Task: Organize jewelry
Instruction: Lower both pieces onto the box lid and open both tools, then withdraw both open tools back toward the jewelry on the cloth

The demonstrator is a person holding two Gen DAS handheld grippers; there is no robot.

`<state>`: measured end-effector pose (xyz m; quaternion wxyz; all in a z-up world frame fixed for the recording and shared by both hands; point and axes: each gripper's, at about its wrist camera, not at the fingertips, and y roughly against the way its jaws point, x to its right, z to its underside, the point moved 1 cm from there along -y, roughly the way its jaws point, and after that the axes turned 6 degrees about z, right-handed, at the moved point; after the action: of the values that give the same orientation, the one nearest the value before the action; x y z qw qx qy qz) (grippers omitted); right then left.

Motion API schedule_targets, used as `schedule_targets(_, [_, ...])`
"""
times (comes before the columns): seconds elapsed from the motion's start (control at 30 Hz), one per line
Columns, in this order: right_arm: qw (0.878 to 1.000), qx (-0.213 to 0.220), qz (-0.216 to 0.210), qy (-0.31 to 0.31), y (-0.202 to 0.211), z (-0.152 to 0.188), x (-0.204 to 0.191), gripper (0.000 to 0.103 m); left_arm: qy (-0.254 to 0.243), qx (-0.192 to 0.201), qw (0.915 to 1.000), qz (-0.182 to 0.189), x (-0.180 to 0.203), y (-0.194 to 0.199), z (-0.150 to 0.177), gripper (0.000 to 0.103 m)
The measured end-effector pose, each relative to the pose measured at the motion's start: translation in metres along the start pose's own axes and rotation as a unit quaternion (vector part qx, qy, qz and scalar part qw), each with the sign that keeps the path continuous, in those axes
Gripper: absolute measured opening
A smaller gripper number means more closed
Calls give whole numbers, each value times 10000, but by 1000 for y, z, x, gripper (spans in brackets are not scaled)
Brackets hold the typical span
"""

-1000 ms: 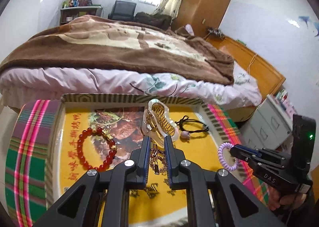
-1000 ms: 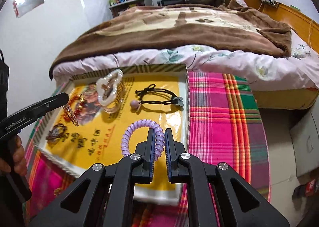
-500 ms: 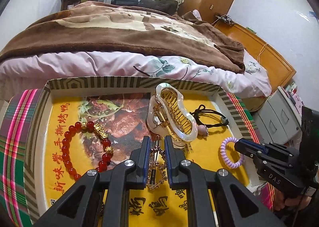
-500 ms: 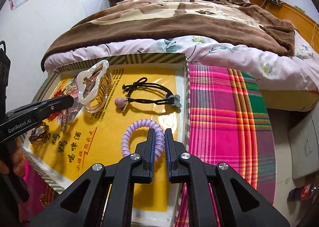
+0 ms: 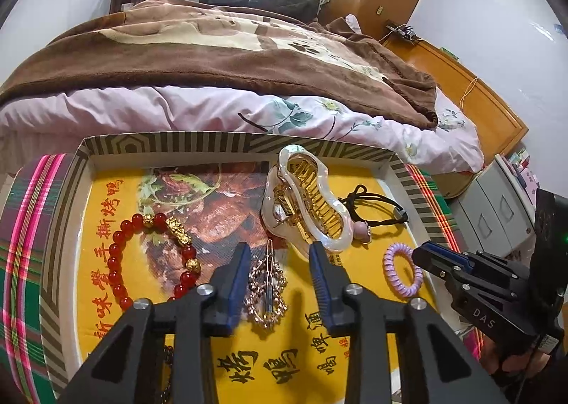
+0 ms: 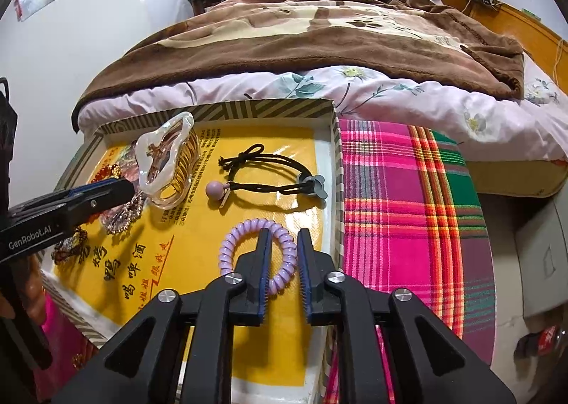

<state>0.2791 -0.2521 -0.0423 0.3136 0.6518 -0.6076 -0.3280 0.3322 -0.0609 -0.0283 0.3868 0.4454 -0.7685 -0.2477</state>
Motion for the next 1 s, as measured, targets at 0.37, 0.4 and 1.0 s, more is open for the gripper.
schedule_targets(0.37, [9989,297,-269,-259,41,15,3,23,-156,290,9993,180,16,49,18,53])
schedule_targets(0.4, [9986,334,-298,-285,47,19,4,24,-157,333,9992,165,17,57,22,53])
schedule_targets(1.0, [9950,464,-729,-501,107,103,-7,34,-239,556,9981,89,16,138,114,68])
